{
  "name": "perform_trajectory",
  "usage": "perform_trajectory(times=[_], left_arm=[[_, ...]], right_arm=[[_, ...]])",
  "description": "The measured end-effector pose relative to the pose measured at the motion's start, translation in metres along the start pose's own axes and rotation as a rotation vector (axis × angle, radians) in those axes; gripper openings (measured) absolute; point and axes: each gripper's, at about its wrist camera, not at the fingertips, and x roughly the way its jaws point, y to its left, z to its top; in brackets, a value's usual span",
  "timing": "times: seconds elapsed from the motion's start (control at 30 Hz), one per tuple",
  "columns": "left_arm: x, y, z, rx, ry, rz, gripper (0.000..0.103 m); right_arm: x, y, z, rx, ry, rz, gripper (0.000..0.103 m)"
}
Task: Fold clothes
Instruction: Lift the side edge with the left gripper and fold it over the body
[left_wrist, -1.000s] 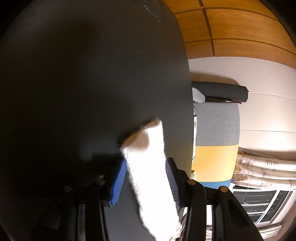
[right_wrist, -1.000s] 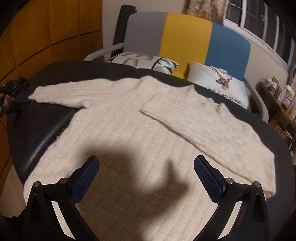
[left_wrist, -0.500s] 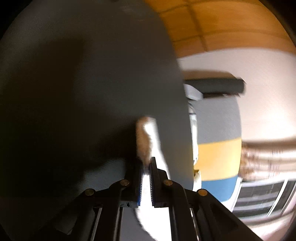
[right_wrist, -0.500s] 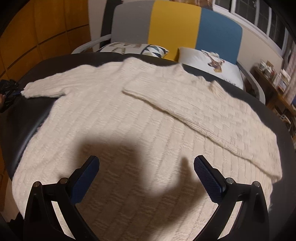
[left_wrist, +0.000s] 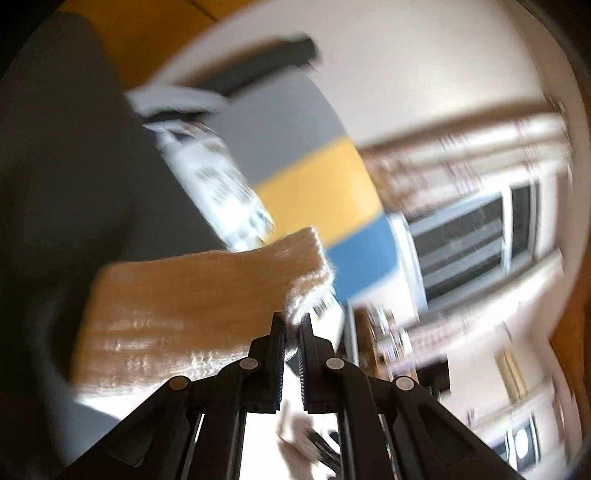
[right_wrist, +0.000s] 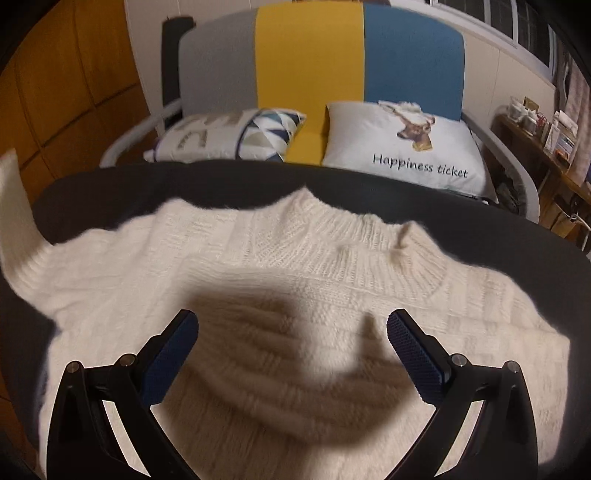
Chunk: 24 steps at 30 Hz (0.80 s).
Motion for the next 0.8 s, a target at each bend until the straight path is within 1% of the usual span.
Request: perform_trajectory(times=[0.07,0.13,0.23,0.33,0.47,0.53,0.57,0.63,0.67,0.7,0.73,0.77,0.8], left_arm=[[0.028,-0.021,-0.016,0.037,0.076,-0.036,0.005],[0.053,-0.033,-0.036,0.051,0.141,-0.050,0.005],[0.083,-0.047,-0.072,0.072,0.233,-0.056,0.005],[0.108,-0.048,-0.093,0.092,0.301,-0.025,0.005],[0.135,-0.043,-0.136,0.105,0.389,0.043,0.005],[0.149,-0.038,-0.146,0.095,0.431,0.068,0.009],[0.156,-0.034,-0.149,0.087,0.472,0.071,0.020],[0.141,-0.030,-0.145,0.055,0.456,0.045,0.022],[0.132,-0.028,-0.143,0.039,0.443,0.031,0.022],[0.124,-0.026,-0.140,0.022,0.430,0.016,0.023],[0.115,-0.024,-0.137,0.005,0.417,0.001,0.024],[0.098,-0.022,-0.133,-0.008,0.385,-0.018,0.024],[0.079,-0.016,-0.129,-0.030,0.356,-0.046,0.025]], right_arm=[[0.010,0.000,-0.002,0.014,0.019,0.000,0.103],[0.016,-0.001,-0.005,0.027,0.030,0.006,0.103],[0.019,-0.005,-0.010,0.041,0.019,0.026,0.103],[0.016,-0.008,-0.011,0.045,0.009,0.046,0.103],[0.013,-0.010,-0.012,0.044,0.001,0.060,0.103],[0.007,-0.011,-0.012,0.047,-0.007,0.066,0.103],[0.001,-0.012,-0.012,0.044,-0.013,0.060,0.103],[-0.014,-0.014,-0.013,0.048,-0.033,0.069,0.103],[-0.024,-0.016,-0.014,0.063,-0.047,0.102,0.103],[-0.037,-0.019,-0.017,0.097,-0.070,0.180,0.103],[-0.047,-0.023,-0.019,0.135,-0.091,0.268,0.103],[-0.060,-0.025,-0.022,0.179,-0.116,0.381,0.103],[-0.068,-0.026,-0.025,0.207,-0.137,0.472,0.103]])
